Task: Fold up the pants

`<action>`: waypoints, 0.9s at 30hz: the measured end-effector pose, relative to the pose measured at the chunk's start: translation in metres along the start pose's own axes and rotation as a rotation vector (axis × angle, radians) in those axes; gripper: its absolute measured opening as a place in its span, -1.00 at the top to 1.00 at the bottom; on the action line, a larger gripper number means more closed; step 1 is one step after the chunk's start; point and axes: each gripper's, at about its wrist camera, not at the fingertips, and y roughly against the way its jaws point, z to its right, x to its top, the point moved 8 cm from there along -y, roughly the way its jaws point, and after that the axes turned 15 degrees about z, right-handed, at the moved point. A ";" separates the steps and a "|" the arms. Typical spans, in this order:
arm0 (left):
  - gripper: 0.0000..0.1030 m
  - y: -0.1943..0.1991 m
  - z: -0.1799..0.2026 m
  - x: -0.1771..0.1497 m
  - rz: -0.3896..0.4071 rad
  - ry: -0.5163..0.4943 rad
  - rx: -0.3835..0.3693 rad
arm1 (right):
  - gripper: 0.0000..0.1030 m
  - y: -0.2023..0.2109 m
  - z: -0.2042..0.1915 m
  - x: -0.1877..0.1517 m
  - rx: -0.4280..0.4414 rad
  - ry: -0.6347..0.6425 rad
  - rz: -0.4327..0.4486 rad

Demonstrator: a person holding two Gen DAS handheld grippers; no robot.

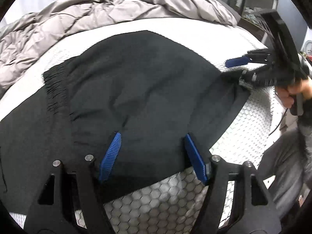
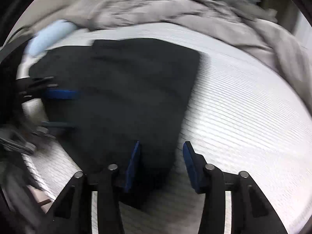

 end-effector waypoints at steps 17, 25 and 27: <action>-0.27 0.069 -0.066 0.010 0.122 0.264 0.128 | -0.13 -0.035 0.002 0.013 0.061 -0.153 -0.028; -0.62 0.174 -0.204 -0.057 0.284 0.728 0.483 | -0.58 -0.008 0.011 0.049 0.034 -0.314 0.127; -0.62 0.180 -0.231 -0.086 0.237 0.855 0.504 | -0.58 -0.007 0.009 0.053 0.045 -0.334 0.129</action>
